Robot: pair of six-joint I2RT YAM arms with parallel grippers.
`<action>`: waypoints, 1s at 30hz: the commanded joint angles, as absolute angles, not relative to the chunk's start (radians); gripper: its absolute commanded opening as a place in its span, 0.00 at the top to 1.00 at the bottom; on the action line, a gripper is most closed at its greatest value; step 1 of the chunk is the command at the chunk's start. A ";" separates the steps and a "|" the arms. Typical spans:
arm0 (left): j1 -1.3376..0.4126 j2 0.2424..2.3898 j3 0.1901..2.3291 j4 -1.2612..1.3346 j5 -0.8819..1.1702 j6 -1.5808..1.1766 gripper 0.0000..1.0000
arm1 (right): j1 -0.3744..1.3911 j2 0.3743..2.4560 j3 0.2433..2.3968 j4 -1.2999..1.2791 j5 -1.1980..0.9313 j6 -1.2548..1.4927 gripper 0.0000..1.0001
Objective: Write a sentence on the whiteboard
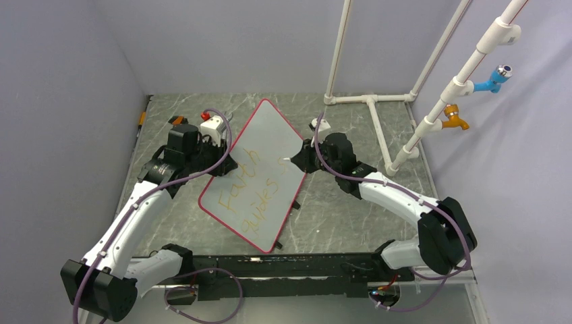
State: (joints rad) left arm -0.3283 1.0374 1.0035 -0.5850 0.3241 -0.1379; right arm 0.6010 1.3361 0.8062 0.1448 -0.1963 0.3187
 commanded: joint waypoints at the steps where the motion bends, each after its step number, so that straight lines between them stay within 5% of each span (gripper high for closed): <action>1: -0.333 1.035 0.981 -0.613 0.218 0.010 1.00 | 0.601 1.357 0.858 0.196 -0.213 0.326 1.00; 30: -0.333 1.042 0.983 -0.610 0.219 0.012 1.00 | 0.593 1.473 0.962 0.156 -0.139 0.298 1.00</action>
